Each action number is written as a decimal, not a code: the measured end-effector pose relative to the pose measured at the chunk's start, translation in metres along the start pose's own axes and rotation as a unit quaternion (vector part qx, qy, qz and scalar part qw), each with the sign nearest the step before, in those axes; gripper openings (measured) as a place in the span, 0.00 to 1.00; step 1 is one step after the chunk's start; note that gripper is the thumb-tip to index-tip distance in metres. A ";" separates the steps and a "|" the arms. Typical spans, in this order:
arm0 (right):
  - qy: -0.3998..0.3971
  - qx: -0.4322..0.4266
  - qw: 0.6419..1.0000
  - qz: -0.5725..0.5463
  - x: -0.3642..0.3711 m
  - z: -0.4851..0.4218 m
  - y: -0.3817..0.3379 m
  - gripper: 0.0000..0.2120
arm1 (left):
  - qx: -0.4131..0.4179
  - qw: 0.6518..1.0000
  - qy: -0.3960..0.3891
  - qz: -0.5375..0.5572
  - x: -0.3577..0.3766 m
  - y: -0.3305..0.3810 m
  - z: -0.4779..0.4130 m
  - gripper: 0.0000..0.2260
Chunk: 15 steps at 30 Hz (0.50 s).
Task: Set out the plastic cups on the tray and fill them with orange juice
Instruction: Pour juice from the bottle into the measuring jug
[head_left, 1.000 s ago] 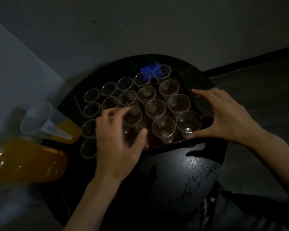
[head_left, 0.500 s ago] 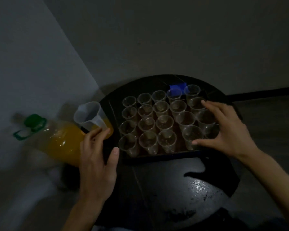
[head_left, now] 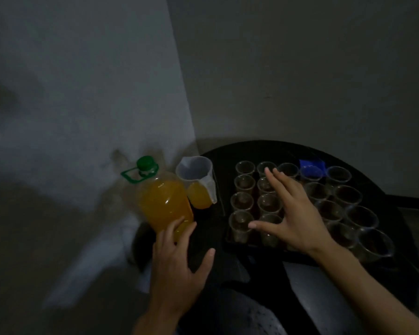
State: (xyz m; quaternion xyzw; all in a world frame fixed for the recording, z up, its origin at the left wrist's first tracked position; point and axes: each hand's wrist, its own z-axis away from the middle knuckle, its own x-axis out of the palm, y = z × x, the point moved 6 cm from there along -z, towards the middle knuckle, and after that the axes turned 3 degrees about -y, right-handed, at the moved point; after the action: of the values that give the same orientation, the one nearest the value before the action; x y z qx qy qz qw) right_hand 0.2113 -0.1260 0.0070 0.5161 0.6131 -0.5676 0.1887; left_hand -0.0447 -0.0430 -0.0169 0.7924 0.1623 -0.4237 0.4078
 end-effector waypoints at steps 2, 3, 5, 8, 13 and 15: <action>-0.013 -0.005 1.000 0.001 0.012 -0.011 -0.014 0.55 | -0.007 1.000 0.011 -0.002 -0.002 -0.011 0.000 0.31; -0.019 -0.009 1.000 0.002 0.020 -0.016 -0.020 0.55 | -0.010 1.000 0.019 -0.003 -0.003 -0.017 0.000 0.30; -0.032 -0.016 0.999 -0.002 0.034 -0.026 -0.030 0.55 | -0.017 0.999 0.040 -0.008 -0.005 -0.028 -0.003 0.29; -0.050 -0.037 0.998 -0.006 0.055 -0.042 -0.051 0.55 | -0.041 0.996 0.077 -0.019 -0.011 -0.044 -0.011 0.30; -0.071 -0.107 0.992 -0.018 0.078 -0.078 -0.103 0.52 | -0.110 0.985 0.132 -0.033 -0.016 -0.073 -0.028 0.32; -0.072 -0.129 0.989 -0.029 0.084 -0.093 -0.125 0.51 | -0.165 0.978 0.125 -0.016 -0.014 -0.086 -0.037 0.37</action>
State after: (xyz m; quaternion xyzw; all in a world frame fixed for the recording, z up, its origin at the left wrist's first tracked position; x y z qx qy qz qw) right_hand 0.1051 0.0146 0.0275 0.4275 0.6807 -0.5249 0.2801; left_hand -0.0845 0.0399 -0.0380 0.7583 0.2921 -0.2952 0.5025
